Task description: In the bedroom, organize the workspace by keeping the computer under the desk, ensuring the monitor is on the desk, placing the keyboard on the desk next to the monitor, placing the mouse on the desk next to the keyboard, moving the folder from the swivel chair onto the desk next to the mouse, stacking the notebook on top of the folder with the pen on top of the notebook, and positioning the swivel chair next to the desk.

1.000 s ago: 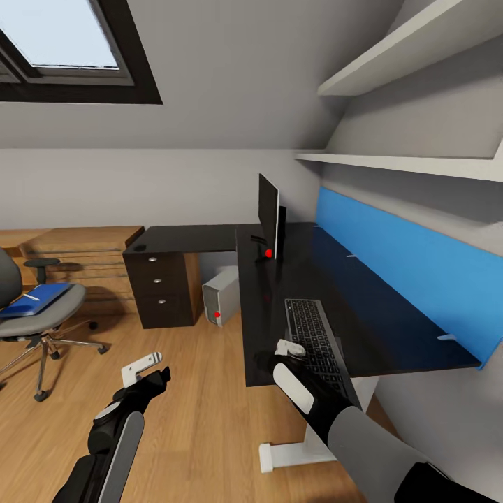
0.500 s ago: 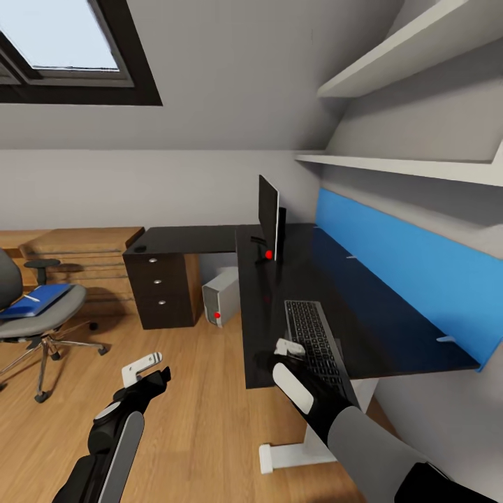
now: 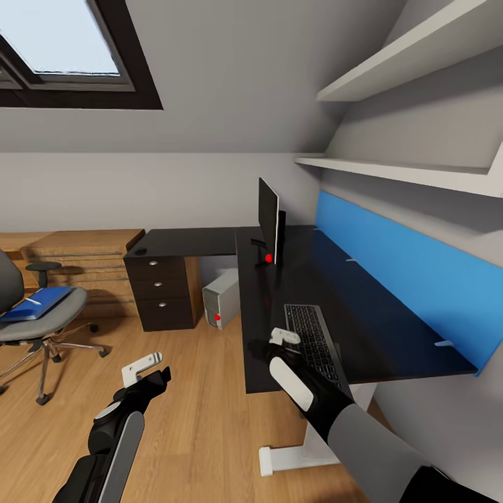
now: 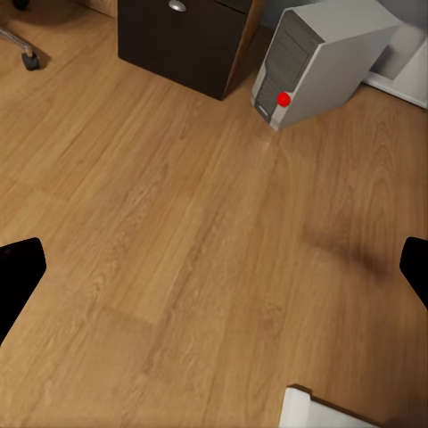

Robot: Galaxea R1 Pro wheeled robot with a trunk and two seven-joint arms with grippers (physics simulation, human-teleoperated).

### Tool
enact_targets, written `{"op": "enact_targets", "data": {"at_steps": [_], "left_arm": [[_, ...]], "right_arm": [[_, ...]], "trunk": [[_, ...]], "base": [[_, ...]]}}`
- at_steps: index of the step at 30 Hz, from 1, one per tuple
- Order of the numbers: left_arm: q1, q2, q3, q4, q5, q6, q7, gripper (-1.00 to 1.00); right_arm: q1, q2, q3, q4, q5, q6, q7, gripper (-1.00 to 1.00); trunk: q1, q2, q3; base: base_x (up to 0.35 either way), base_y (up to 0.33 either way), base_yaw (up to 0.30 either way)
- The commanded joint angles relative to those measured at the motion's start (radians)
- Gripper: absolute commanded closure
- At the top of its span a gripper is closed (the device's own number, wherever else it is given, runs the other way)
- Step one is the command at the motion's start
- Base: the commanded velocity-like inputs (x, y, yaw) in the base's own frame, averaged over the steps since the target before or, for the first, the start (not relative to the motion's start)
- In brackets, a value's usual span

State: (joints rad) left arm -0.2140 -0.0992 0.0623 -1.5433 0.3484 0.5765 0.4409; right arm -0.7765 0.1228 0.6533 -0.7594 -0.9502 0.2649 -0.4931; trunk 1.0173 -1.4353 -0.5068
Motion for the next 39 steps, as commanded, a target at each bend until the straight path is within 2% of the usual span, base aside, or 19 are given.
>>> {"op": "enact_targets", "data": {"at_steps": [1, 5, 6, 9, 10, 11, 17, 21, 23, 24, 27, 28, 33, 39], "left_arm": [[-0.001, -0.001, 0.001, -0.001, 0.011, 0.003, 0.008, -1.00], [-0.001, -0.001, 0.001, -0.001, 0.011, 0.003, 0.011, -1.00], [-0.001, -0.001, 0.002, -0.001, 0.011, 0.003, 0.012, -1.00], [-0.001, -0.001, 0.002, -0.001, 0.011, 0.003, 0.013, -1.00], [-0.001, -0.001, 0.002, -0.001, 0.011, 0.003, 0.013, -1.00], [-0.001, -0.001, 0.001, -0.001, 0.011, 0.003, 0.013, -1.00], [-0.001, -0.001, 0.002, -0.001, 0.011, 0.003, 0.013, -1.00], [-0.001, -0.001, 0.002, -0.001, 0.011, 0.002, 0.010, -1.00], [-0.001, 0.000, 0.002, -0.001, 0.011, 0.002, 0.008, -1.00], [-0.001, 0.000, 0.002, -0.001, 0.011, 0.002, 0.006, -1.00], [-0.001, 0.000, 0.002, -0.001, 0.011, 0.003, 0.006, -1.00], [-0.001, 0.000, 0.002, -0.001, 0.012, 0.003, 0.006, -1.00], [-0.001, -0.001, 0.002, -0.001, 0.012, 0.003, 0.006, -1.00], [-0.001, 0.000, 0.002, -0.001, 0.012, 0.003, 0.006, -1.00]], "right_arm": [[0.000, -0.001, 0.003, -0.007, -0.005, 0.003, -0.007, -1.00], [0.008, -0.011, 0.002, -0.047, -0.004, 0.004, -0.008, -1.00], [0.039, -0.035, 0.002, -0.119, -0.004, 0.005, -0.010, -1.00], [0.076, -0.057, 0.002, -0.197, -0.005, 0.006, -0.012, -1.00], [0.115, -0.081, 0.001, -0.277, -0.006, 0.007, -0.014, -1.00], [0.159, -0.117, 0.001, -0.374, -0.010, 0.008, -0.021, -1.00], [0.177, -0.134, -0.002, -0.432, -0.017, 0.007, -0.029, -1.00], [0.182, -0.142, -0.005, -0.476, -0.064, 0.007, -0.031, -1.00], [0.184, -0.155, -0.005, -0.481, -0.078, 0.006, -0.031, -1.00], [0.186, -0.173, -0.006, -0.483, -0.092, 0.002, -0.030, -1.00], [0.186, -0.174, -0.006, -0.482, -0.118, -0.009, -0.030, -1.00], [0.186, -0.182, -0.008, -0.480, -0.163, -0.063, -0.030, -1.00], [0.186, -0.200, -0.008, -0.480, -0.176, -0.114, -0.031, -1.00], [0.189, -0.205, -0.007, -0.478, -0.178, -0.126, -0.030, -1.00]], "trunk": [[0.000, -0.001, -0.001], [0.000, -0.001, -0.001], [0.000, -0.001, -0.001], [0.000, -0.001, -0.001], [0.000, -0.001, -0.001], [0.000, -0.001, -0.001], [0.000, -0.001, -0.001], [0.000, -0.001, -0.001], [0.000, -0.001, -0.001], [0.000, -0.001, -0.001], [0.000, -0.001, -0.001], [0.000, -0.001, -0.001], [0.000, -0.001, -0.001], [0.000, -0.001, -0.001]], "base": [[0.000, 0.000, 0.000], [0.000, 0.000, 0.000], [0.000, 0.000, 0.000], [0.000, 0.000, 0.000], [0.000, 0.000, 0.000], [0.000, 0.000, 0.000], [0.000, 0.000, 0.000], [0.000, 0.000, 0.000], [0.000, 0.000, 0.000], [-0.268, 0.000, 0.000], [-0.310, 0.000, 0.000], [-0.332, 0.000, 0.000], [-0.334, 0.000, 0.000], [-0.335, 0.000, 0.000]]}}
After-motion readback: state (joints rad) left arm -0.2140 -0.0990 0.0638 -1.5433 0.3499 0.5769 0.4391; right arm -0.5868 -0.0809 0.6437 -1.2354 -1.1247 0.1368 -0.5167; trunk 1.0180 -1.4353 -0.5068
